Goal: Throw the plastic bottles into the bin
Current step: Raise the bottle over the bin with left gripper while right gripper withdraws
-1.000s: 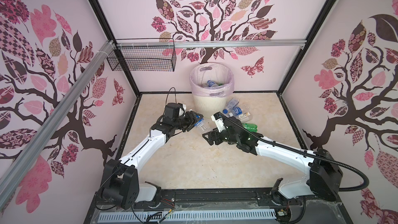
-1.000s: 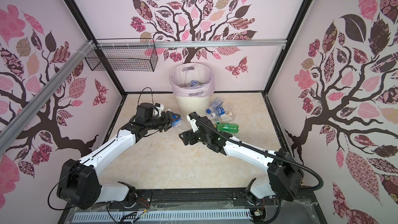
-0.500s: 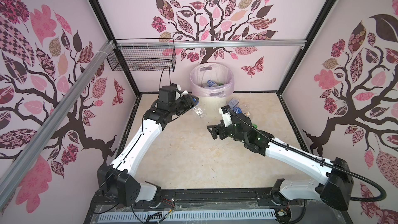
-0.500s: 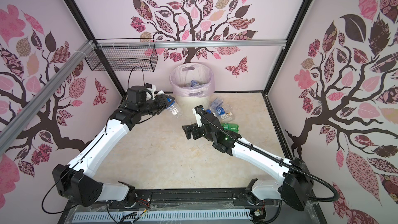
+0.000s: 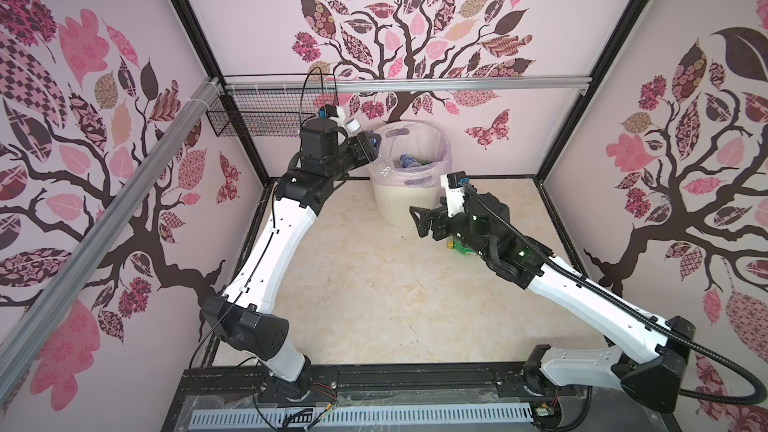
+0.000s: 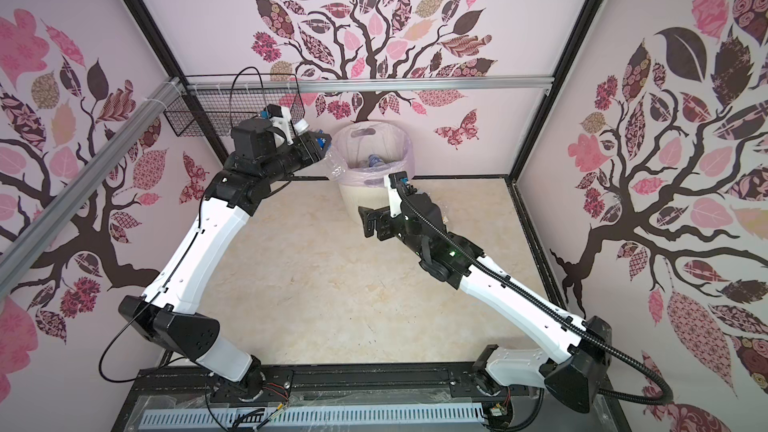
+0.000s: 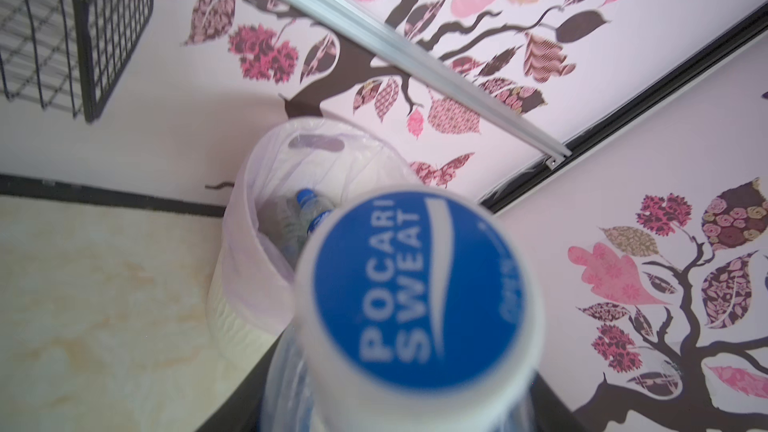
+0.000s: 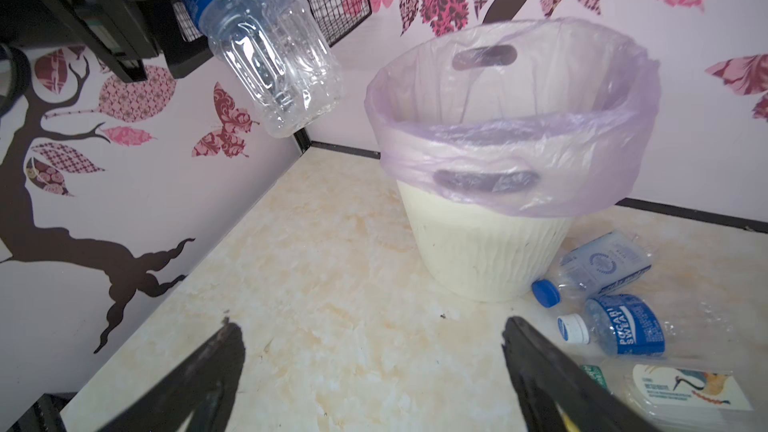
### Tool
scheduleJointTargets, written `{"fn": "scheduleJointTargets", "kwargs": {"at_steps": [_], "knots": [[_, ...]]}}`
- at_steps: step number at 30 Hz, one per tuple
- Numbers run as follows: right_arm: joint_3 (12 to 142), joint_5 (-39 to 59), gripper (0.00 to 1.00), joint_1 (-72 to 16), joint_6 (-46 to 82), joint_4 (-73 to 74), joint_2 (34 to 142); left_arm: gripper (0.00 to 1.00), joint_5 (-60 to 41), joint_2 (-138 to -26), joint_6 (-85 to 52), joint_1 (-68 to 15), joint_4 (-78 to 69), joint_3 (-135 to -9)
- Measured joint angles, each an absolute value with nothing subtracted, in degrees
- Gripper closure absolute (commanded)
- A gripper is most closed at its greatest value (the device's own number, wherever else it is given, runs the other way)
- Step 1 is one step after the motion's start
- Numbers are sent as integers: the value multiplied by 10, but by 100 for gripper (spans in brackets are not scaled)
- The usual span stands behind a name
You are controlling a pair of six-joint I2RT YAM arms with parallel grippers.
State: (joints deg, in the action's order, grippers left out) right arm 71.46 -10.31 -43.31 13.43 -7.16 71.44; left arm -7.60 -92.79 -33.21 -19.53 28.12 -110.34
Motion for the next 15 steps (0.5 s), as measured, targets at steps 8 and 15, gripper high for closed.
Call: {"fn": "scheduleJointTargets", "kwargs": {"at_steps": [8, 15], "knots": [[762, -109, 1, -388, 123, -60, 714, 54, -42, -995, -265, -199, 205, -1233], [757, -112, 0, -388, 112, -53, 714, 54, -24, -1005, -223, -208, 146, -1267]]}}
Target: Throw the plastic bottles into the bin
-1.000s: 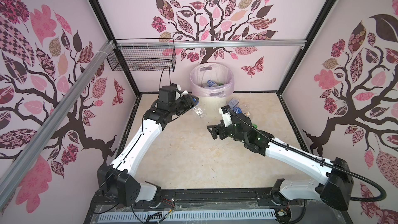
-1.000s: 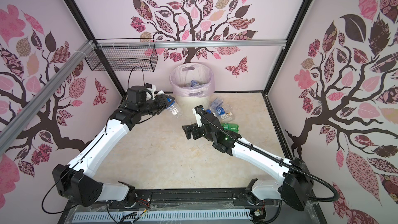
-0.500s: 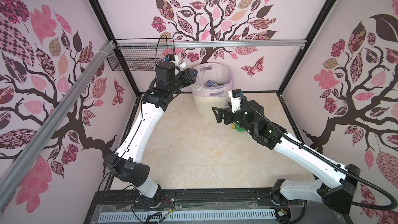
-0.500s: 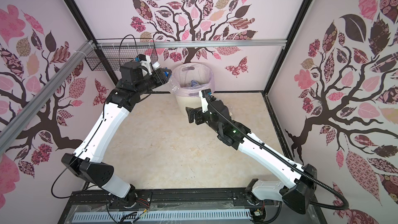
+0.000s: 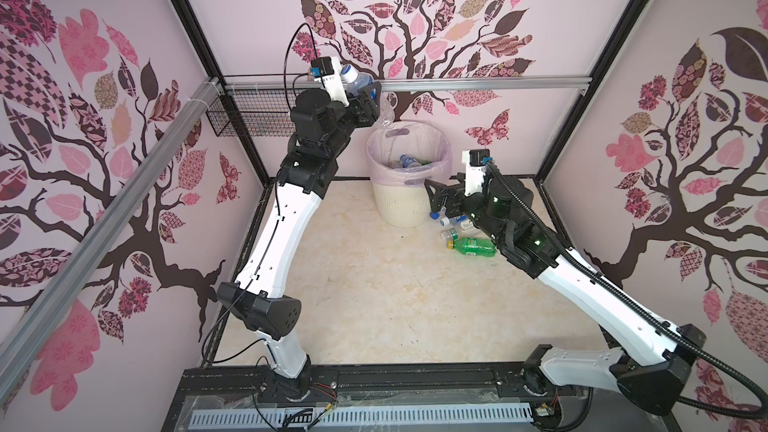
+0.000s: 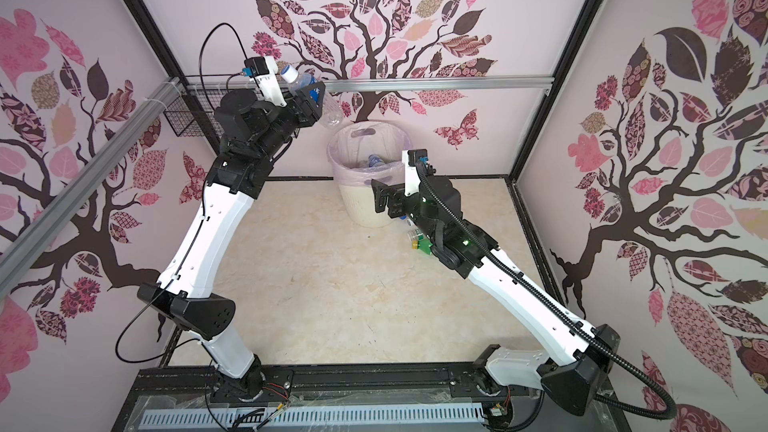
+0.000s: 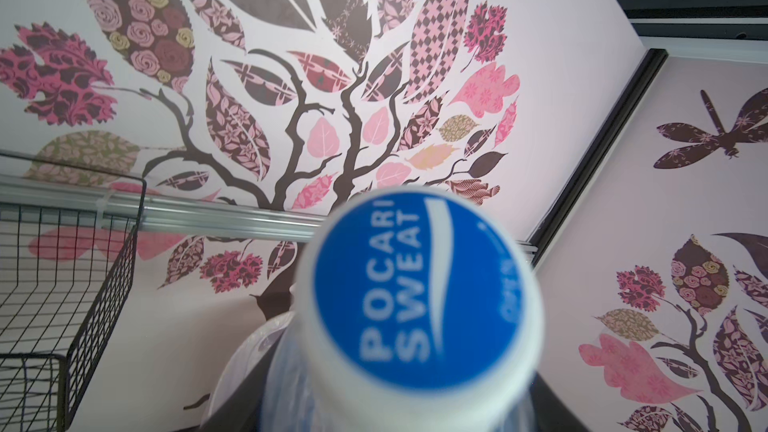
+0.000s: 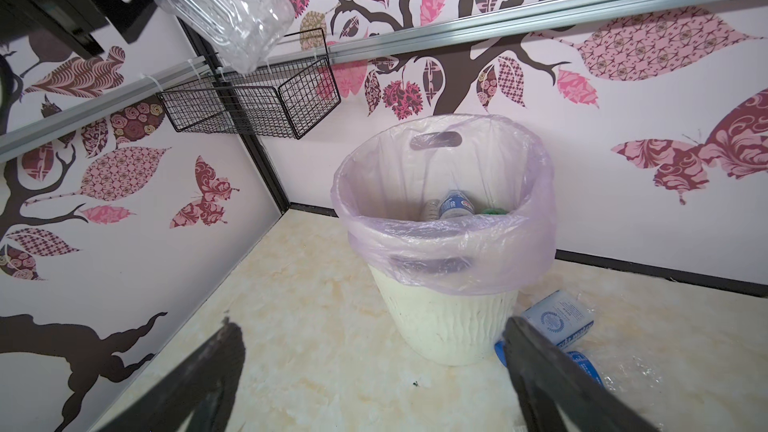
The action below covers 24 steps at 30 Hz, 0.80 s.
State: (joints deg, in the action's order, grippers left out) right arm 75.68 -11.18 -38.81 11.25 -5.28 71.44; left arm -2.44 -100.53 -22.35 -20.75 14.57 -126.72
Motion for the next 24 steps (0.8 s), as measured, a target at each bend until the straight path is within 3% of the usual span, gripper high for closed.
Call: {"fn": "scheduleJointTargets", "kwargs": {"at_steps": [6, 13, 18, 24], "knots": [[741, -118, 1, -388, 109, -55, 714, 49, -17, -1034, -222, -214, 98, -1298], [705, -118, 0, -388, 116, -55, 684, 4, -22, -1147, -239, -215, 109, -1312], [697, -117, 0, -388, 123, -62, 668, 3, -35, -1182, -238, -225, 176, -1312], [687, -105, 1, -388, 143, -62, 657, 3, -41, -1136, -222, -244, 187, -1312]]}}
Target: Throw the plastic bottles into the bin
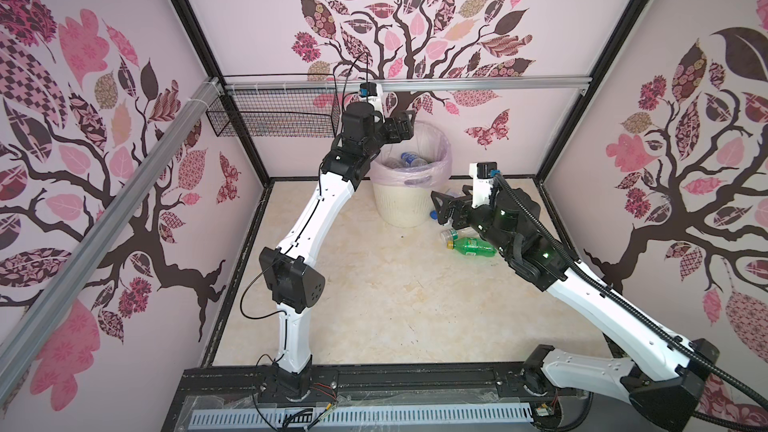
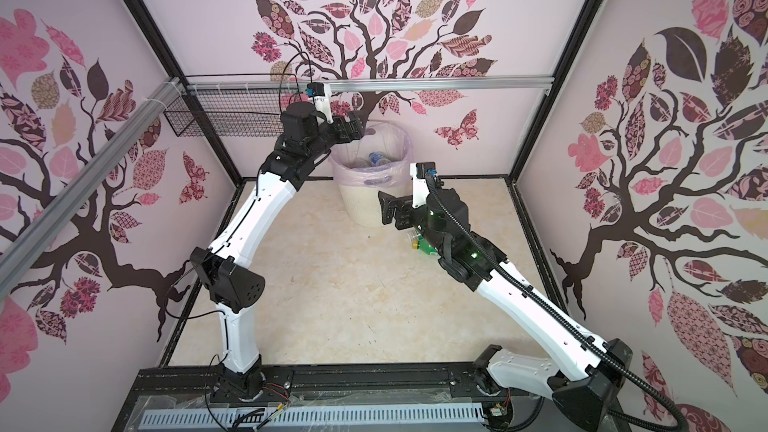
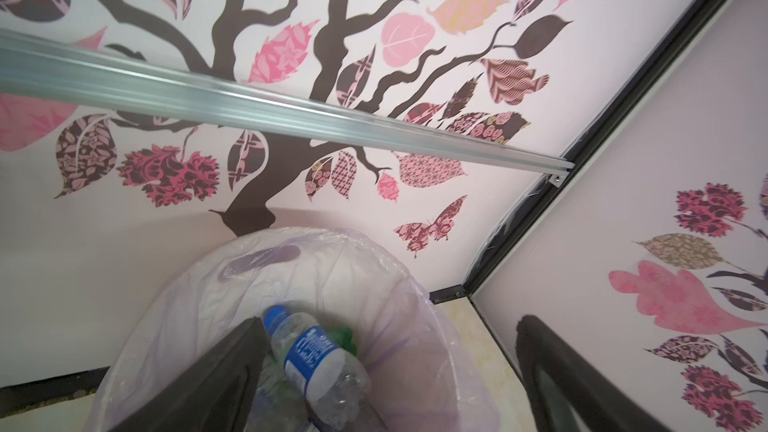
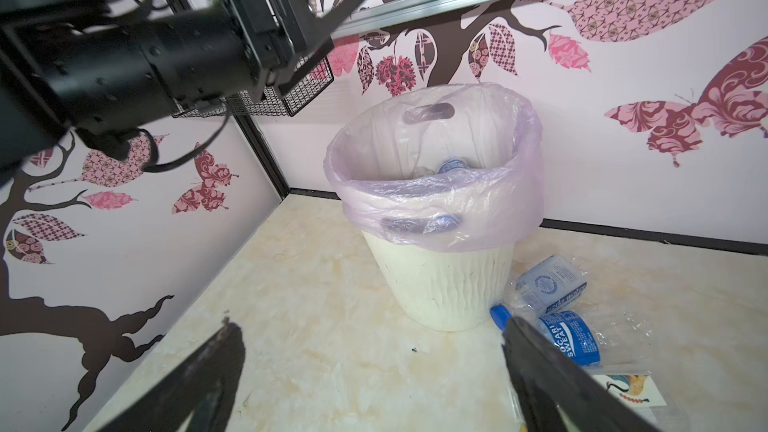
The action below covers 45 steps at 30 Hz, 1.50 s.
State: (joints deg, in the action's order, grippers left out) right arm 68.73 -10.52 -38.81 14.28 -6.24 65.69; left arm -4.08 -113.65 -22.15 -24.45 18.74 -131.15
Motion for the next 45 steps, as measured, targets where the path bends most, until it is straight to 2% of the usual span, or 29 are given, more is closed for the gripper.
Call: {"fn": "scheduleJointTargets", "kwargs": {"at_steps": [11, 22, 26, 33, 45], "knots": [[675, -110, 1, -388, 167, -90, 645, 3, -39, -1033, -210, -250, 187, -1255], [680, -209, 1, -376, 199, -183, 645, 3, -51, -932, -241, -250, 200, -1058], [676, -213, 0, -324, 239, -219, 652, 3, -59, -873, -267, -253, 188, -976], [588, -152, 0, -190, 312, -225, 655, 3, -70, -797, -305, -264, 161, -824], [551, -90, 0, -103, 420, -227, 763, 3, -109, -773, -374, -267, 121, -637]]}}
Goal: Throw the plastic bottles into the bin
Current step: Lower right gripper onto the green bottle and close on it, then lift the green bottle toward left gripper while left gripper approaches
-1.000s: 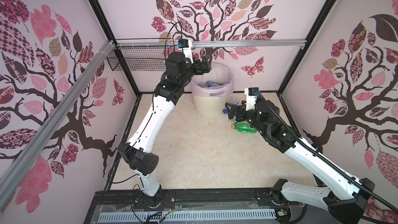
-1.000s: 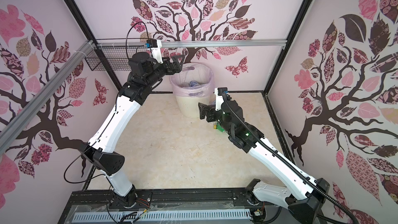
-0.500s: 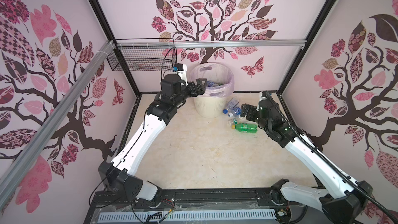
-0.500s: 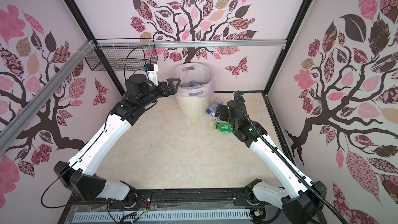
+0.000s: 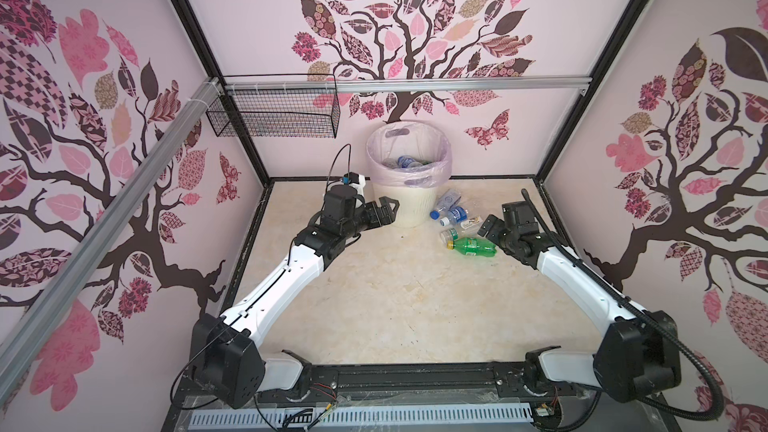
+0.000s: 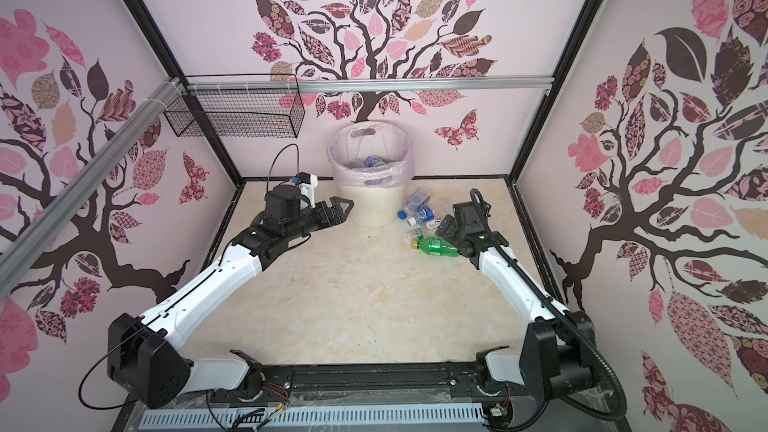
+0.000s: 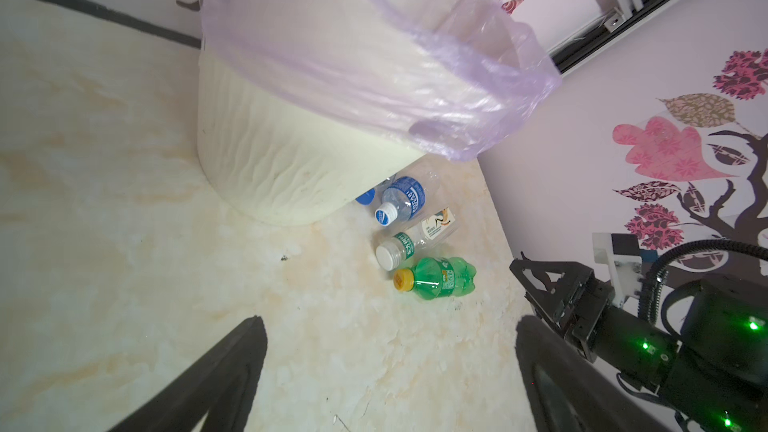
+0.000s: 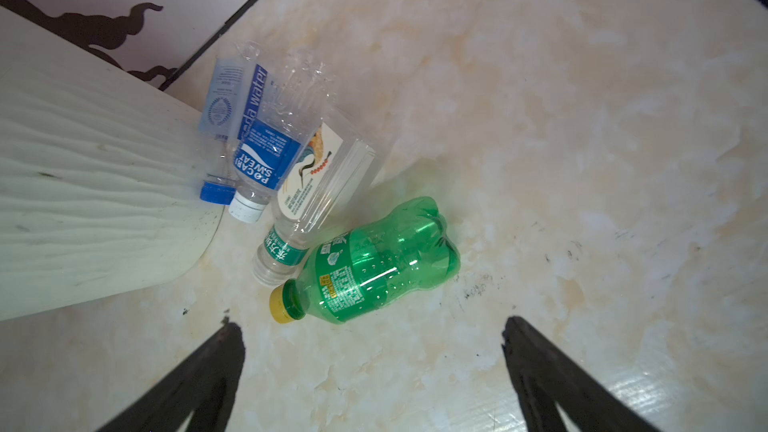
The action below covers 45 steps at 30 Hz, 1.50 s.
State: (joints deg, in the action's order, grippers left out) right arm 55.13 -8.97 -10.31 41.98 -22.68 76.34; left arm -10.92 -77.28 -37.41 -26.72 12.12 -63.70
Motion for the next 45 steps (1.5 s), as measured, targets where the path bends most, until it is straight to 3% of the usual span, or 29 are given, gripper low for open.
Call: {"fn": "scheduleJointTargets", "kwargs": {"at_steps": [18, 34, 45], "knots": [[511, -43, 0, -74, 543, -159, 879, 3, -133, -763, -417, -292, 90, -520], [512, -10, 1, -69, 553, -83, 934, 3, -134, -758, -421, -292, 82, -497], [505, 3, 14, -61, 548, -48, 946, 3, -136, -758, -423, -292, 78, -493]]}}
